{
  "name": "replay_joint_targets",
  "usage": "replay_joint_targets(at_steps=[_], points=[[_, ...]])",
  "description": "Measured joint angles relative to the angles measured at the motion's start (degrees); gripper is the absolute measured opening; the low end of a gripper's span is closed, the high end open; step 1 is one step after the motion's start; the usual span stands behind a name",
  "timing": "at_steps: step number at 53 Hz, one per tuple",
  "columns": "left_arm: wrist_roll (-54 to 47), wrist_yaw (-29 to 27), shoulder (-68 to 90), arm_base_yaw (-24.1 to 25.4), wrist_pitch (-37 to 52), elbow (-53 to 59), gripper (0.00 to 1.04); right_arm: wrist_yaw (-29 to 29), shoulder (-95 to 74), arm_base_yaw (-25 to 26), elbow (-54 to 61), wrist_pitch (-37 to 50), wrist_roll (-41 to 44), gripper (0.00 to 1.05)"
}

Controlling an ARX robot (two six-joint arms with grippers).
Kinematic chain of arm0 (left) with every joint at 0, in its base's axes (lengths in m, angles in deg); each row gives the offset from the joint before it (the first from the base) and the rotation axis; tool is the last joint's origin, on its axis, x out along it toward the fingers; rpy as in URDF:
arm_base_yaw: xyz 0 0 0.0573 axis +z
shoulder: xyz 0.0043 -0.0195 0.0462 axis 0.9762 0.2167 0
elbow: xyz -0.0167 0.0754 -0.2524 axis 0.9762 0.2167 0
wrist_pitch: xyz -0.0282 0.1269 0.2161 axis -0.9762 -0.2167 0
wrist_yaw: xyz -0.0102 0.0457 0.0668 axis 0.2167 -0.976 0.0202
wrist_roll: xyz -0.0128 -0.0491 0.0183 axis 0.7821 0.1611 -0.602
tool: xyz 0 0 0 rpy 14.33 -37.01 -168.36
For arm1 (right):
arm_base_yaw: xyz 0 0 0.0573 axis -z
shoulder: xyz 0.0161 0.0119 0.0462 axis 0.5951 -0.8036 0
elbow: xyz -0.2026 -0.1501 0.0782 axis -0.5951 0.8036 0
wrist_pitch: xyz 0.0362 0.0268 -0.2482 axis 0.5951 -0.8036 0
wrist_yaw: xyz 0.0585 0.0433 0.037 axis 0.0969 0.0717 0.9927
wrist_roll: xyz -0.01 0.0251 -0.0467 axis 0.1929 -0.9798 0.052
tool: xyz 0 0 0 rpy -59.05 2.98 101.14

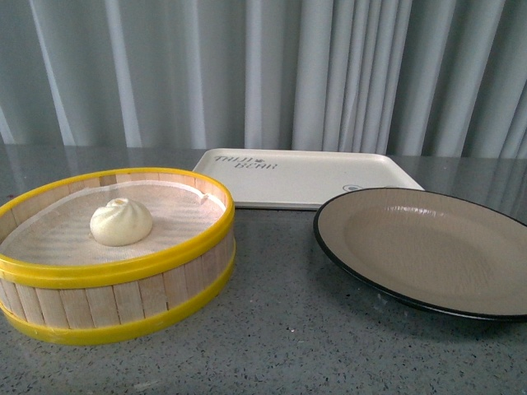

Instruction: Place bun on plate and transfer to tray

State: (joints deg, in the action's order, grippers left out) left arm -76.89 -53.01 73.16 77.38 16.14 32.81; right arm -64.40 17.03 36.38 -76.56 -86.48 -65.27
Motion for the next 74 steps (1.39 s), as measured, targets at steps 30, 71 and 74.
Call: replay_joint_targets(at_steps=[30, 71, 74], points=[[0.0, 0.0, 0.0, 0.0, 0.0, 0.0, 0.98, 0.0, 0.0, 0.0, 0.0, 0.0, 0.0, 0.96], [16.9, 5.3, 55.5, -9.7, 8.0, -35.8, 0.98, 0.0, 0.0, 0.0, 0.0, 0.0, 0.0, 0.96], [15.6, 3.4, 59.4, -10.4, 5.6, -39.2, 0.98, 0.0, 0.0, 0.0, 0.0, 0.0, 0.0, 0.96]])
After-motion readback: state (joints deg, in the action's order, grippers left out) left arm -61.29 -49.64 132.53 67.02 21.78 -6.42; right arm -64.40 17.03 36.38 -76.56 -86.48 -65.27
